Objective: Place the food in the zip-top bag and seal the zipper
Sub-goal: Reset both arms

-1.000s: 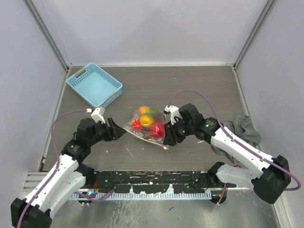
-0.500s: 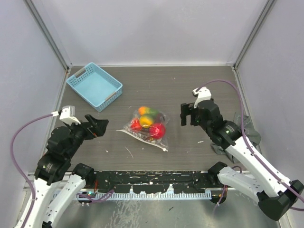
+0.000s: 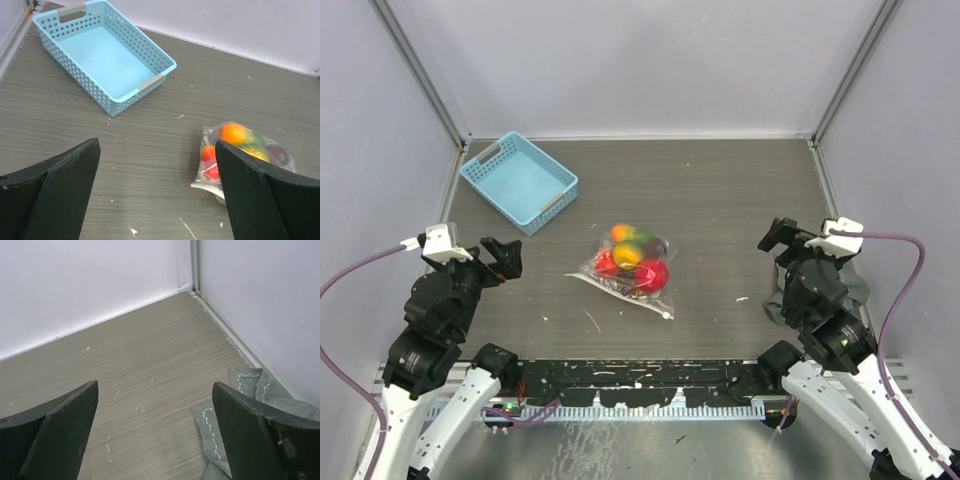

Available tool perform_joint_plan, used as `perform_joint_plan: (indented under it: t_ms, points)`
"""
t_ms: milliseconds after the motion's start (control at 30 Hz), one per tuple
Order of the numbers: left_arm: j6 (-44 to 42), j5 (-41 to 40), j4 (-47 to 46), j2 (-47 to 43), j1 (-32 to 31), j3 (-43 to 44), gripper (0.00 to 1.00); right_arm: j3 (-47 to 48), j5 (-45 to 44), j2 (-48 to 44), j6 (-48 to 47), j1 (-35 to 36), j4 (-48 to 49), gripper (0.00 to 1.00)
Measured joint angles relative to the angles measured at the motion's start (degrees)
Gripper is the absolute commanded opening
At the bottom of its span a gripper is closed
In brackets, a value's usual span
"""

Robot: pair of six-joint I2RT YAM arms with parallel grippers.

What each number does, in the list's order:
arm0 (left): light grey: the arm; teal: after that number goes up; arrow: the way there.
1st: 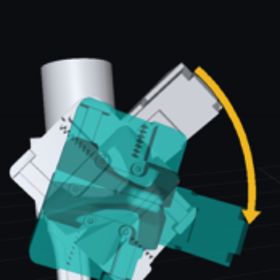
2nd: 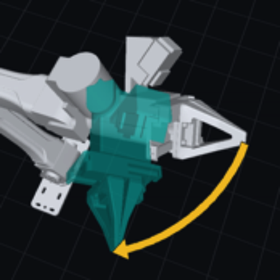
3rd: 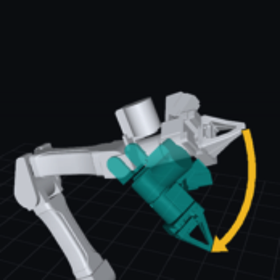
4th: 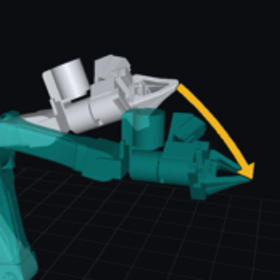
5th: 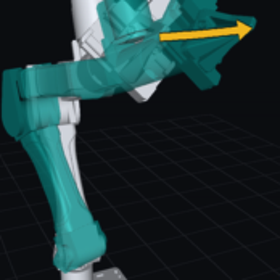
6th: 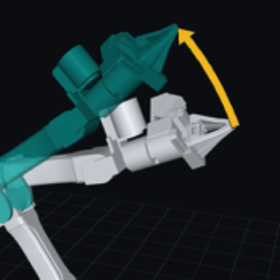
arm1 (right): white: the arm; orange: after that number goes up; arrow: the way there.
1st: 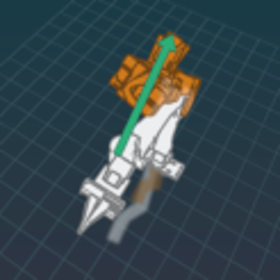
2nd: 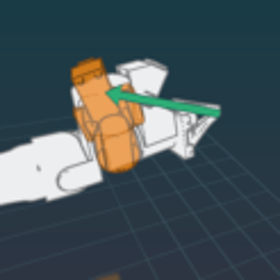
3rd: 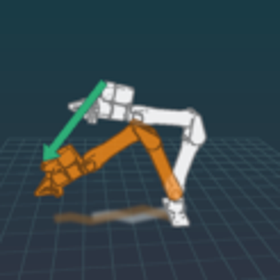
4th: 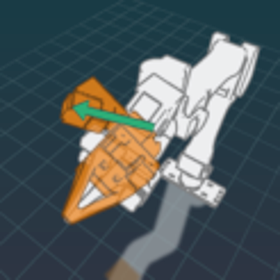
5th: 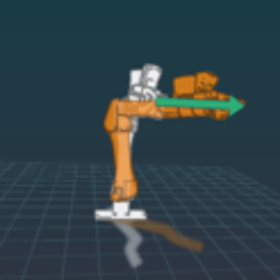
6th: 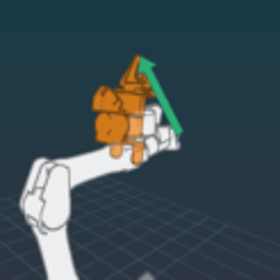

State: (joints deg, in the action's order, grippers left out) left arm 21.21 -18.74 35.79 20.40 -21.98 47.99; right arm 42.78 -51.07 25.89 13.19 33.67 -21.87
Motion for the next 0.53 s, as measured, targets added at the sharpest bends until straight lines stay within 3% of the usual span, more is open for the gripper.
perform_joint_plan:
  t_ms: [233,533]
  points:
    - [-2.16,-3.89,-4.00,-1.57,0.02,-6.14,0.98,-2.75,-4.11,-1.55,-1.07,-0.04,3.34,1.00]
    - [-2.91,-5.29,-5.97,-1.55,0.00,-6.99,0.98,-4.28,-4.55,-1.55,-2.62,-0.04,5.22,1.00]
